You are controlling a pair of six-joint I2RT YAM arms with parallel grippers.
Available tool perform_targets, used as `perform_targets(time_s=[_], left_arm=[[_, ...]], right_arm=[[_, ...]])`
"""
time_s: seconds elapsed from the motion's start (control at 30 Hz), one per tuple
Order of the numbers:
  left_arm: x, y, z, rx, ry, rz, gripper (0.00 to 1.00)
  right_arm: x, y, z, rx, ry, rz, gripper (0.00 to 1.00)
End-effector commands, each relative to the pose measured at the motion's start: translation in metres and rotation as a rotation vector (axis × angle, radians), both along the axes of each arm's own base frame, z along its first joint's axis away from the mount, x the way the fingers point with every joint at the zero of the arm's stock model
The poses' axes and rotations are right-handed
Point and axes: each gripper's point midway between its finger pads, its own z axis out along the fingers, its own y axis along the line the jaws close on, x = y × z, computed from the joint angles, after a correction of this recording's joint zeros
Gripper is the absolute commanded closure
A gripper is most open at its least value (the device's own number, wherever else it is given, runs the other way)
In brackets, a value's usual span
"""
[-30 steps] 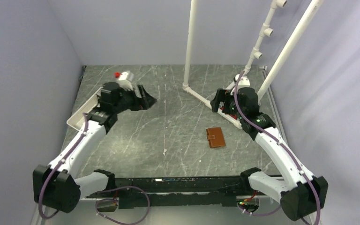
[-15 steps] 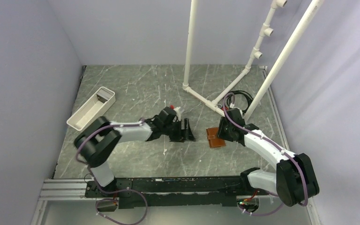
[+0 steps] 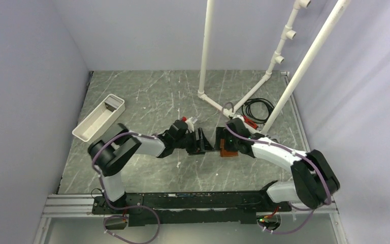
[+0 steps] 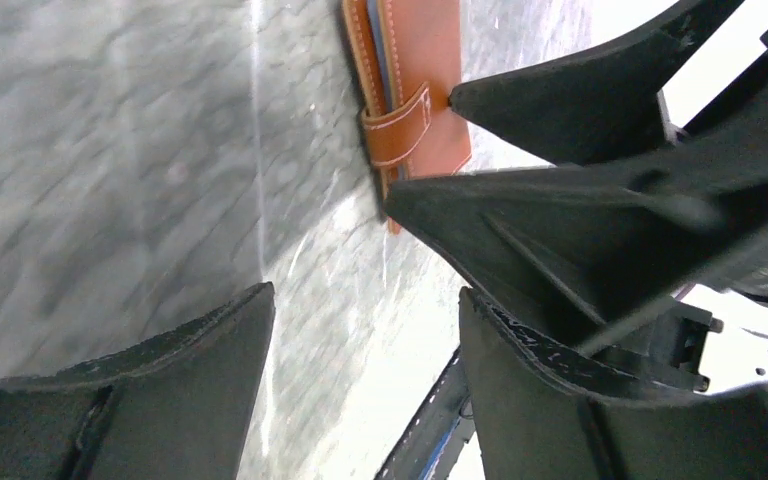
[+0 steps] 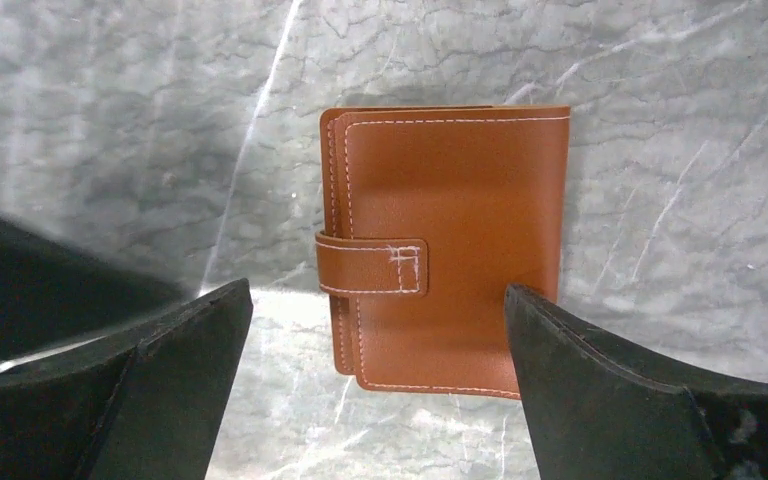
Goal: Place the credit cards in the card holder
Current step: Open the card holder at the center of the board.
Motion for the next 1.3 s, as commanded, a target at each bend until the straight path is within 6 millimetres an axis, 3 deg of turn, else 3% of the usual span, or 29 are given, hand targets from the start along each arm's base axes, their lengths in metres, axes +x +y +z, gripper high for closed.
perform_targets(time_s=[0.0,0.1,0.2,0.27,0.33,0.47,0.57,0.67,0.73,0.8,0.83,0.87,0.93,1.0,1.13,1.27], left_arm=[[0.011,0.028,0.033,0.040,-0.124,0.102,0.26],[0.010,0.055,0.044,0.119,-0.164,0.179,0.25],[0.005,0.082,0.053,0.163,-0.195,0.244,0.25],[0.004,0.100,0.064,0.181,-0.225,0.301,0.25],[0.001,0.120,0.073,0.202,-0.239,0.354,0.25],[-0.003,0.151,0.089,0.225,-0.282,0.447,0.23],[-0.006,0.163,0.096,0.240,-0.299,0.465,0.23],[-0.006,0.161,0.095,0.249,-0.296,0.447,0.21],[-0.006,0.151,0.090,0.243,-0.280,0.403,0.20],[-0.005,0.137,0.085,0.240,-0.257,0.344,0.21],[-0.005,0.128,0.083,0.235,-0.244,0.303,0.21],[-0.005,0.118,0.078,0.240,-0.219,0.255,0.22],[-0.003,0.107,0.070,0.258,-0.188,0.202,0.27],[0.001,0.096,0.063,0.243,-0.156,0.164,0.35],[0.022,0.073,0.071,0.101,-0.135,0.136,0.54],[0.042,0.055,0.063,0.084,-0.109,0.097,0.67]], right_arm=[[-0.006,-0.012,-0.020,-0.263,0.038,-0.019,0.01],[-0.001,-0.010,-0.020,-0.468,0.009,-0.046,0.18],[0.002,0.004,-0.018,-0.582,-0.030,-0.017,0.35],[0.005,0.025,-0.010,-0.556,-0.061,0.030,0.58],[0.007,0.058,0.005,-0.415,-0.097,0.121,0.73],[-0.005,0.123,0.045,-0.001,-0.105,0.305,0.90],[-0.015,0.144,0.068,0.330,-0.035,0.376,1.00],[-0.017,0.147,0.078,0.580,0.046,0.419,0.97],[-0.017,0.143,0.062,0.593,0.100,0.412,0.79],[-0.011,0.127,0.033,0.463,0.130,0.364,0.47],[-0.006,0.114,0.021,0.370,0.126,0.324,0.39],[-0.002,0.098,0.013,0.258,0.097,0.295,0.34],[0.005,0.080,0.015,0.088,0.009,0.278,0.29],[0.012,0.071,0.024,-0.052,-0.074,0.263,0.29],[0.027,0.058,0.041,-0.159,-0.155,0.208,0.48],[0.041,0.073,0.048,-0.131,-0.191,0.252,0.52]])
